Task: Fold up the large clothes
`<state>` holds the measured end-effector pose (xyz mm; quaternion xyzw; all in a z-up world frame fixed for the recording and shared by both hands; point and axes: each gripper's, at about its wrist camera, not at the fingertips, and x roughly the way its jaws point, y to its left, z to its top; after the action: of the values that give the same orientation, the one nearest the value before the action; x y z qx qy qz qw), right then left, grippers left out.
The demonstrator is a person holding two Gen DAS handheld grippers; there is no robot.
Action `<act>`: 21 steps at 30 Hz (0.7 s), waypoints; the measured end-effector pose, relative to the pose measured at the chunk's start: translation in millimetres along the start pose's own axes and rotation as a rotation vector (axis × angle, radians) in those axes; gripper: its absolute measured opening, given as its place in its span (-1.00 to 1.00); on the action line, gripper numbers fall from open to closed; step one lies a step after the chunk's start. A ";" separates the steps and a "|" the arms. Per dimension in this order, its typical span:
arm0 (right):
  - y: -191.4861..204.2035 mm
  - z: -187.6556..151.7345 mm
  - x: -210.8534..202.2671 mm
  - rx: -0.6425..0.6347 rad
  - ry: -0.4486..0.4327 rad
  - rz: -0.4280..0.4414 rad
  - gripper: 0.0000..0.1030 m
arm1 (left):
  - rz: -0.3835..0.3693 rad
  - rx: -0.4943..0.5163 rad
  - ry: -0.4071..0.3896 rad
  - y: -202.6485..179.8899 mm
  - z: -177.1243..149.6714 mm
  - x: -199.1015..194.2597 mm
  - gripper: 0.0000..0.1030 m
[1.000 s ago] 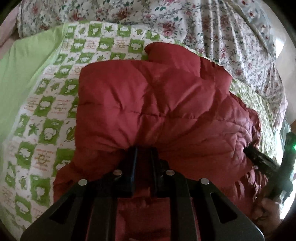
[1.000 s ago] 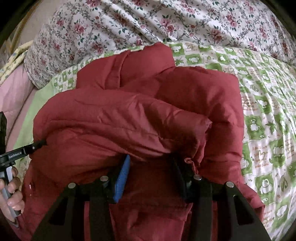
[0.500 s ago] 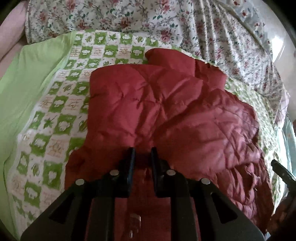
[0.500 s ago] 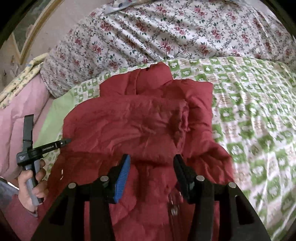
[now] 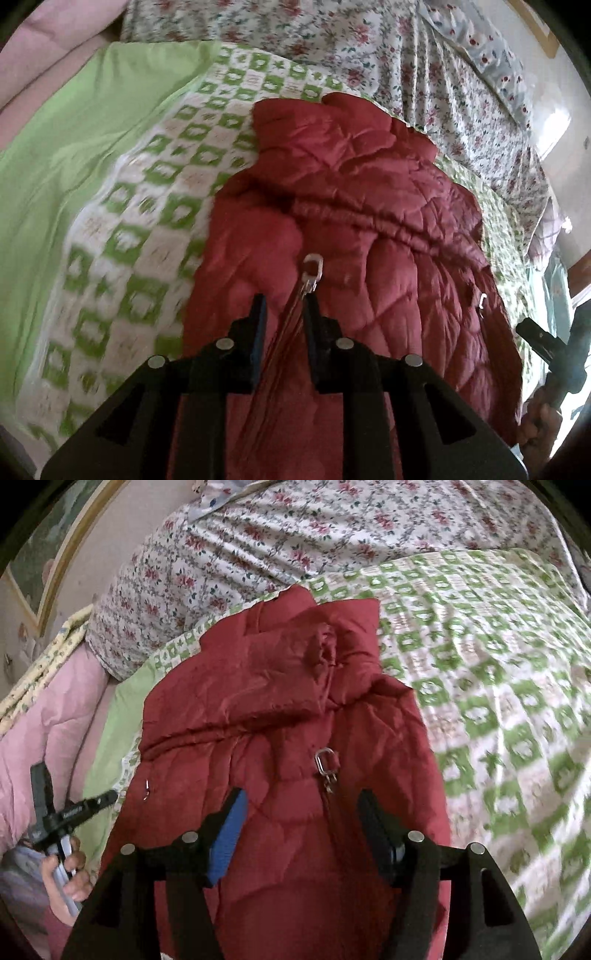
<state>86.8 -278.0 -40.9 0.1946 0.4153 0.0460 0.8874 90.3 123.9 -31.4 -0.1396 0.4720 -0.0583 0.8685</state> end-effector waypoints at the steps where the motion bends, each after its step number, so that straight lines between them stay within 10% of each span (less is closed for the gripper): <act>1: 0.2 -2.7 -6.1 -0.009 -0.003 -0.008 0.30 | -0.003 -0.007 -0.002 4.6 -5.7 -5.4 -0.67; 21: -25.4 -67.1 -49.6 -0.036 0.074 -0.093 0.51 | 0.025 -0.087 0.039 41.4 -70.2 -31.8 -0.16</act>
<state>1.8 -292.8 -53.9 0.1574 0.4554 0.0191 0.8760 12.9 157.6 -54.3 -0.1703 0.4925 -0.0294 0.8530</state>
